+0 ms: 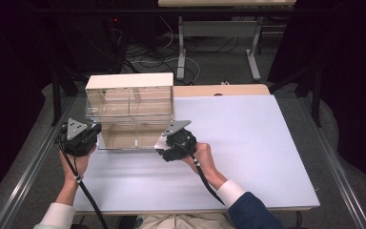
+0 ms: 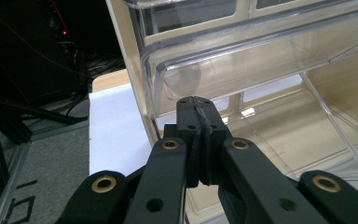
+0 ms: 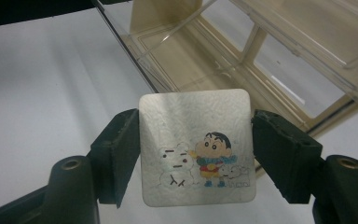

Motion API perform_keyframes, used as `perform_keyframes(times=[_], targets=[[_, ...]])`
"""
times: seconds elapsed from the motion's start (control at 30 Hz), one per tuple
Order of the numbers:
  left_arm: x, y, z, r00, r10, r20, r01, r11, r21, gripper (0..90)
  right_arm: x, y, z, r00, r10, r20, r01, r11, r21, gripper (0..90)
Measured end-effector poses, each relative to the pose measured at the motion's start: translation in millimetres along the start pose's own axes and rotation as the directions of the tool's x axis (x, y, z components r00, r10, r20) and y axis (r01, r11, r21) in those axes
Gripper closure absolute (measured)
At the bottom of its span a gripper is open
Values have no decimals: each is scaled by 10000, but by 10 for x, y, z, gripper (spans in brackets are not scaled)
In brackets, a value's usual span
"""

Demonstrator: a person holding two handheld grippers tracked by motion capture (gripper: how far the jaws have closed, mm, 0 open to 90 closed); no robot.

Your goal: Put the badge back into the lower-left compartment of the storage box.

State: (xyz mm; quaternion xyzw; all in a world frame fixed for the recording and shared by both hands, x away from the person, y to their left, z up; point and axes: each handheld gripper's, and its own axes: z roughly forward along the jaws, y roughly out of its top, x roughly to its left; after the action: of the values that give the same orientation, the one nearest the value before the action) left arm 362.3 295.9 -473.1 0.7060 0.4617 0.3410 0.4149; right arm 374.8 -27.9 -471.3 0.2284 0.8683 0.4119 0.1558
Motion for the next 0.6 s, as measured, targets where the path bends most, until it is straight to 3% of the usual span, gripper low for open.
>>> perform_keyframes(times=[0.6], targets=[[9, -1, -2, 10000, 70, -35, -70, 10000, -5, 900, 119, 220, 288, 9993, -325, -190, 325, 9995, 33, 332]])
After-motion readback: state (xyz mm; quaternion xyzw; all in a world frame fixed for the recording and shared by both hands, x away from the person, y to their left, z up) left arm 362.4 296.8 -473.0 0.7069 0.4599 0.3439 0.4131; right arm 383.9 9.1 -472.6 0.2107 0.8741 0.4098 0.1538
